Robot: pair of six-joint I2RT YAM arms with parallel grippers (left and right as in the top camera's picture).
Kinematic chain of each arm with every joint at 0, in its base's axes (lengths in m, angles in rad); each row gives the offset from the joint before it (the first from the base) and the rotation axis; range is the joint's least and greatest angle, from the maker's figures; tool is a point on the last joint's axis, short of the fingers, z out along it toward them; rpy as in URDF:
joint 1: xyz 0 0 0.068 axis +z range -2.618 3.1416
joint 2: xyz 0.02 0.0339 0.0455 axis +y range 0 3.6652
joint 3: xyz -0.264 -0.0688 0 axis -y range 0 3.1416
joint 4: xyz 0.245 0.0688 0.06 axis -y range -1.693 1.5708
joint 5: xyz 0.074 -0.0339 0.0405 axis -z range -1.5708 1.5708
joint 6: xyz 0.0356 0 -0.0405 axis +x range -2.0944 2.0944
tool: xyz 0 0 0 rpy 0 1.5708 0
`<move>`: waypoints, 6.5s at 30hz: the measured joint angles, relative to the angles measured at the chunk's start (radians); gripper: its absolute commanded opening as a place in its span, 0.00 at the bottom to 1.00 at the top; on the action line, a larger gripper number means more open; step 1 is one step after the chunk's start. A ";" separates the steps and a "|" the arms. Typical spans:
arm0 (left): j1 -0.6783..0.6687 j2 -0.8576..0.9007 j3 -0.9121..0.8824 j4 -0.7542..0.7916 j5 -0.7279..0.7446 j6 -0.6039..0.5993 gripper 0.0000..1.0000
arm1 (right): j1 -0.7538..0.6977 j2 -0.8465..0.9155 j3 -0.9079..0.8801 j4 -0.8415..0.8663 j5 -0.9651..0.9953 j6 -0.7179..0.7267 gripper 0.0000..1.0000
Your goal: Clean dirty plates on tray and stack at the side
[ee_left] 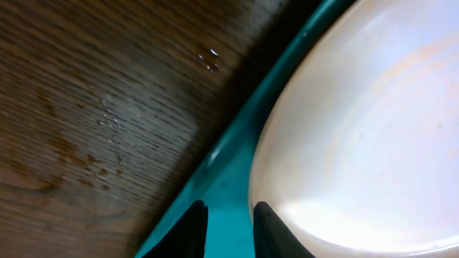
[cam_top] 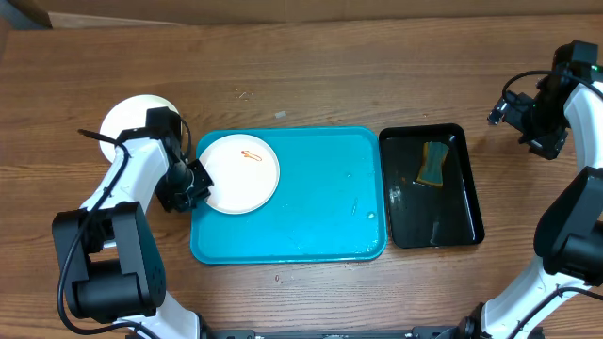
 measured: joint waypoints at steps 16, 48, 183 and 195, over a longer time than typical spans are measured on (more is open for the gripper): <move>-0.008 0.000 -0.064 0.067 0.053 0.002 0.04 | 0.000 0.000 0.000 0.000 0.000 0.000 1.00; -0.470 -0.002 -0.073 0.306 0.024 0.203 0.20 | 0.000 0.000 0.000 0.000 0.000 0.000 1.00; -0.470 -0.002 0.010 0.220 -0.040 0.053 0.35 | 0.354 -0.002 -0.291 0.122 0.041 0.002 0.54; -0.470 -0.002 0.008 0.258 -0.049 0.053 0.31 | 0.360 -0.002 -0.290 0.164 0.024 0.001 0.34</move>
